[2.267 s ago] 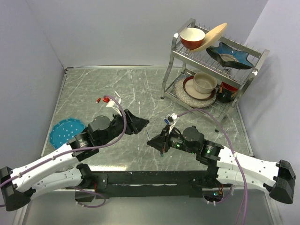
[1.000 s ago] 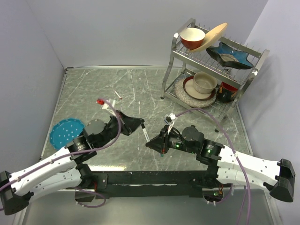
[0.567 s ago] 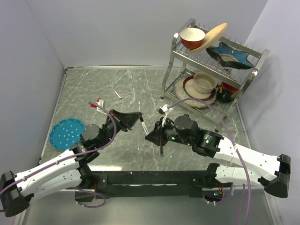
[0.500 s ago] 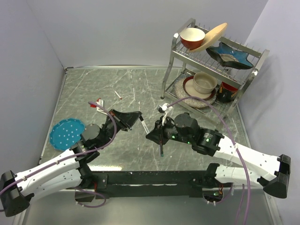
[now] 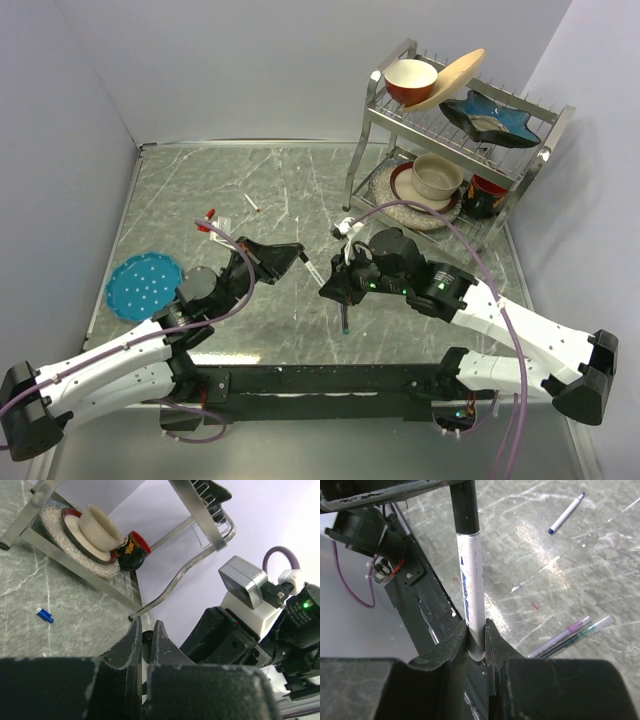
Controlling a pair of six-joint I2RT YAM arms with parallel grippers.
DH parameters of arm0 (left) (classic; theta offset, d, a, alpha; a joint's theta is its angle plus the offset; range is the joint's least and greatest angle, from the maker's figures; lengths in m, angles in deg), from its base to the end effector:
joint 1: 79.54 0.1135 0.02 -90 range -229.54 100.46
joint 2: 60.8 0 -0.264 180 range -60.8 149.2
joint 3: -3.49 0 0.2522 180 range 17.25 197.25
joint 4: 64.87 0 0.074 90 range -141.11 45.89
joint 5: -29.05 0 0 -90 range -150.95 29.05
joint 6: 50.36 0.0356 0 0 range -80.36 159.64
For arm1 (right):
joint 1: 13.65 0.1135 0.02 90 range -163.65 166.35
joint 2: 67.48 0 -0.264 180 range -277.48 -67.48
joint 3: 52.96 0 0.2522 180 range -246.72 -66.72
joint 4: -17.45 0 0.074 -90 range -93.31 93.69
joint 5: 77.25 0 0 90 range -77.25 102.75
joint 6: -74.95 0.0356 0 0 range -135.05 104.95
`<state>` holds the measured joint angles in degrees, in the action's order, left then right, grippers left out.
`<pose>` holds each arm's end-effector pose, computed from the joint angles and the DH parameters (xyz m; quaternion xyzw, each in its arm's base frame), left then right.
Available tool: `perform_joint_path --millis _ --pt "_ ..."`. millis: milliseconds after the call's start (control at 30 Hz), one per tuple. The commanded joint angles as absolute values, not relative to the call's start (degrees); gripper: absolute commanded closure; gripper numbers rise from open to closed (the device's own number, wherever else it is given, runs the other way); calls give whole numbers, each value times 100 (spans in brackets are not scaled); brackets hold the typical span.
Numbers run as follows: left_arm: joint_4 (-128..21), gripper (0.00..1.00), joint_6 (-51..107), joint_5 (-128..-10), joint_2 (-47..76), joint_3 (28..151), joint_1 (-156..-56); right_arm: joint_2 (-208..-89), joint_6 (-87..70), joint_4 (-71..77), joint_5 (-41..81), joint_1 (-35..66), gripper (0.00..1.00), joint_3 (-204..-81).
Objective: Insert the pens into the pen caps
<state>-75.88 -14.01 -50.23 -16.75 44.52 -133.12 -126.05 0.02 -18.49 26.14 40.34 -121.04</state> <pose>0.1181 -0.1490 0.2989 -0.0709 0.6532 -0.5685 0.4951 0.1276 0.1896 0.3321 -0.3392 0.7755 0.3782 0.3748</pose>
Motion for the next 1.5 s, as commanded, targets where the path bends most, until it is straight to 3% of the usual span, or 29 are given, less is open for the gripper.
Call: perform_joint_path --millis 0,400,633,1167,1467 --pt "-5971 99 -1187 -7290 -1264 4116 -13965 -12610 -212 782 1654 3653 100 -13149" --pt "-6938 99 -1108 -8046 -561 3993 -14246 -12567 -292 905 1688 3451 100 -13387" --pt "-6791 99 -862 -8152 -402 4081 -14449 -12444 -169 1133 1732 3258 100 -13229" --pt "-6402 99 -475 -8125 -1061 4010 -14449 -11855 340 1468 3410 2809 100 -12859" --pt "-7501 99 -888 -8915 -720 3782 -14457 -11855 771 1889 4192 2748 100 -12631"
